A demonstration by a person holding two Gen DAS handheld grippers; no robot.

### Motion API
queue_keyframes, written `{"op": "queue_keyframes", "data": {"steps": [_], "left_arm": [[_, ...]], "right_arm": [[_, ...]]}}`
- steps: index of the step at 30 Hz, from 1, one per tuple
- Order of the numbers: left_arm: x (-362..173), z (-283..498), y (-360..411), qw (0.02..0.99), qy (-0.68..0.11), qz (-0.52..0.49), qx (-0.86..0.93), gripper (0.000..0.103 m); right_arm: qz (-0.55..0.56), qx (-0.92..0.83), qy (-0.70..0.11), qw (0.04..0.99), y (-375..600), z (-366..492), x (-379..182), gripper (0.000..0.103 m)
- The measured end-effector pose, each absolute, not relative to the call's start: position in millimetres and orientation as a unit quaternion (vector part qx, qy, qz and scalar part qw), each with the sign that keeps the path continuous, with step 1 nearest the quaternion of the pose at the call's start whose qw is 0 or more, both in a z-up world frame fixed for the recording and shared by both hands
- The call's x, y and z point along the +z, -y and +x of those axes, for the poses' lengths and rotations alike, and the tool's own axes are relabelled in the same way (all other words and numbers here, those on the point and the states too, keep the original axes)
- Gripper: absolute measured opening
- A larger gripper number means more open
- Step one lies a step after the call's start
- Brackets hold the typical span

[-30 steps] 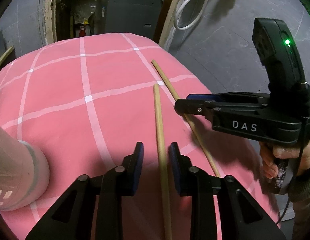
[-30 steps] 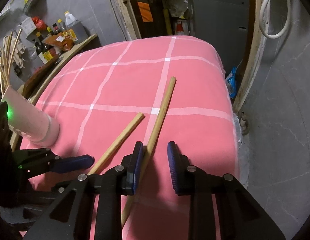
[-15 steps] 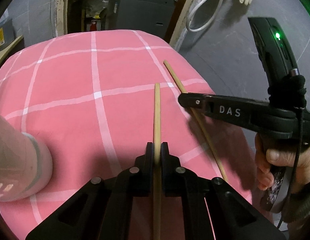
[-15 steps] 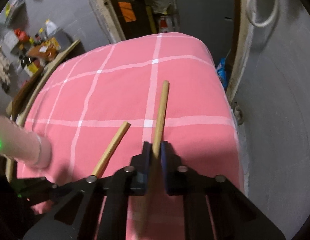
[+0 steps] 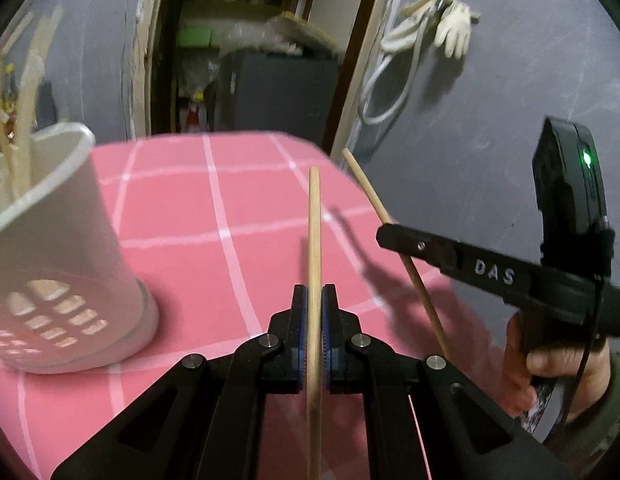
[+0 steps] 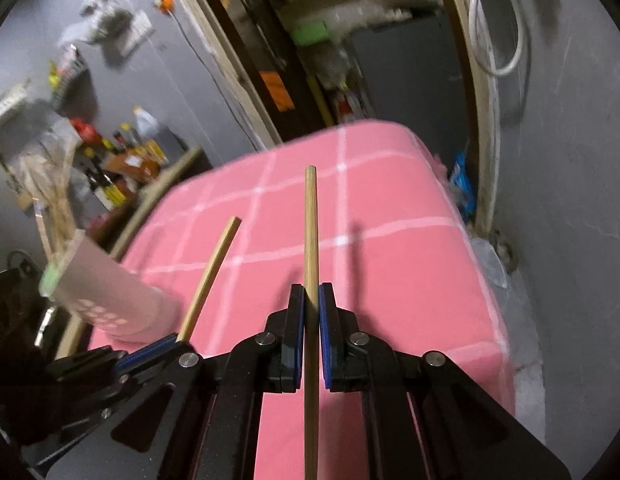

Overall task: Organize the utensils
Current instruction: 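Lift both held chopsticks upright above the white holder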

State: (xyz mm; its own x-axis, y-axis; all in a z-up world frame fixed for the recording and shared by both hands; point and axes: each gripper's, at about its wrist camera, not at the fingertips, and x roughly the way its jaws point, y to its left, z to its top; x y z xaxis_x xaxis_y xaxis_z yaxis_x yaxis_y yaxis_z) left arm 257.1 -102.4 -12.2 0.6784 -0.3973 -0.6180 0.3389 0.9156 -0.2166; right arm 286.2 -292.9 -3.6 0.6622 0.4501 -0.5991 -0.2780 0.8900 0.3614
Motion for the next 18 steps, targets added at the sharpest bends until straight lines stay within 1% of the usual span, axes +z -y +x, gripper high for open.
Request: {"op": "queue_keyframes", "data": {"steps": [10, 14, 18], "left_arm": [[33.3, 221.3, 77.5, 0.951, -0.235, -0.076, -0.186, 0.005], [52.3, 209.9, 64.9, 0.961, -0.198, -0.084, -0.173, 0.005], [70.1, 201.2, 49.1, 0.971, -0.161, -0.088, -0.156, 0.005]], "right_arm": [[0.120, 0.215, -0.218, 0.944, 275.5, 232.4, 43.0, 0.005], [0.120, 0.226, -0.150, 0.955, 263.4, 216.2, 58.1, 0.005], [0.127, 0.234, -0.102, 0.959, 251.2, 211.2, 69.3, 0.005]]}}
